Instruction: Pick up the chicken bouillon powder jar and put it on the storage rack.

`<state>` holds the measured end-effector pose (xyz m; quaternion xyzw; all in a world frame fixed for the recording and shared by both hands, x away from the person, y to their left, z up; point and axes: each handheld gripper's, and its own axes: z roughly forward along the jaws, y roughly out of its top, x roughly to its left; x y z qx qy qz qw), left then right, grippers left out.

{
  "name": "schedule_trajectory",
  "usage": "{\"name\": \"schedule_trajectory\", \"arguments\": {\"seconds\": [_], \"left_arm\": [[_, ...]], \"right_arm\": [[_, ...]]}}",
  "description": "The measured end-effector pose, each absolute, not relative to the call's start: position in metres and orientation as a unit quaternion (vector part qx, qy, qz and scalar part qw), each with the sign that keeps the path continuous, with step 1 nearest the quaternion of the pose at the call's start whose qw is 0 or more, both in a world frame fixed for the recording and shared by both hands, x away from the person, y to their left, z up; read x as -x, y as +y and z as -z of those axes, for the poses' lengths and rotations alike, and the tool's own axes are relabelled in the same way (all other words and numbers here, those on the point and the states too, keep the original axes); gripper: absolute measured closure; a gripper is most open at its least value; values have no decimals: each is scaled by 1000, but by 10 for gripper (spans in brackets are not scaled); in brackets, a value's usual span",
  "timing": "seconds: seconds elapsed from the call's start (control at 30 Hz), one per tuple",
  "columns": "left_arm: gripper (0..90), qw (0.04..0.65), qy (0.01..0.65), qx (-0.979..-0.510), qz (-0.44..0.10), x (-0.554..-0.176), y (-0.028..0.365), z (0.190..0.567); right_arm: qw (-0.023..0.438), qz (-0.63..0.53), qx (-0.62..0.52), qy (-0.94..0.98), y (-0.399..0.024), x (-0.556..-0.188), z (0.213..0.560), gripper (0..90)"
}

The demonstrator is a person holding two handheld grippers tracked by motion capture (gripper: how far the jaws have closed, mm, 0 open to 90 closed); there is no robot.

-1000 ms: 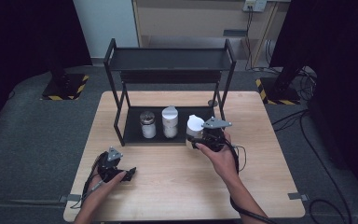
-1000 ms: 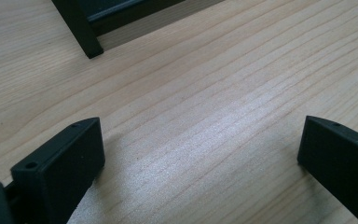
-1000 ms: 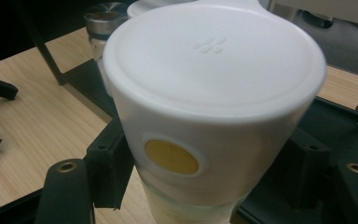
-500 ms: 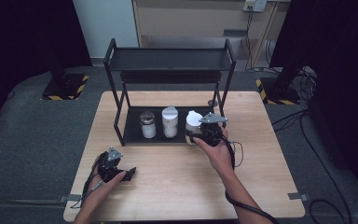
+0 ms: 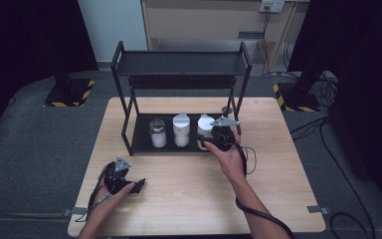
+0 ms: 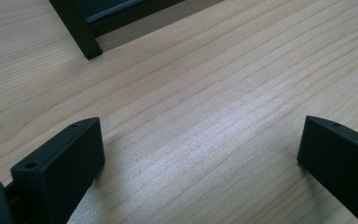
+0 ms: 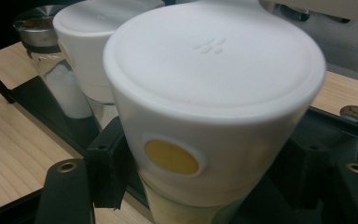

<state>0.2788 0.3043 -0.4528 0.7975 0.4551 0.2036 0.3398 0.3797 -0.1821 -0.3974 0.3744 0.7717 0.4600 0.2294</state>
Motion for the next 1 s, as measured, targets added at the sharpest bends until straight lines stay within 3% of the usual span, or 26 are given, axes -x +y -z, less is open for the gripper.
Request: {"name": "schedule_trajectory", "arguments": {"seconds": [1.0], "left_arm": [[0, 340, 452, -799, -202, -280, 305, 453]], "right_arm": [[232, -444, -390, 772, -168, -403, 407, 314]]}}
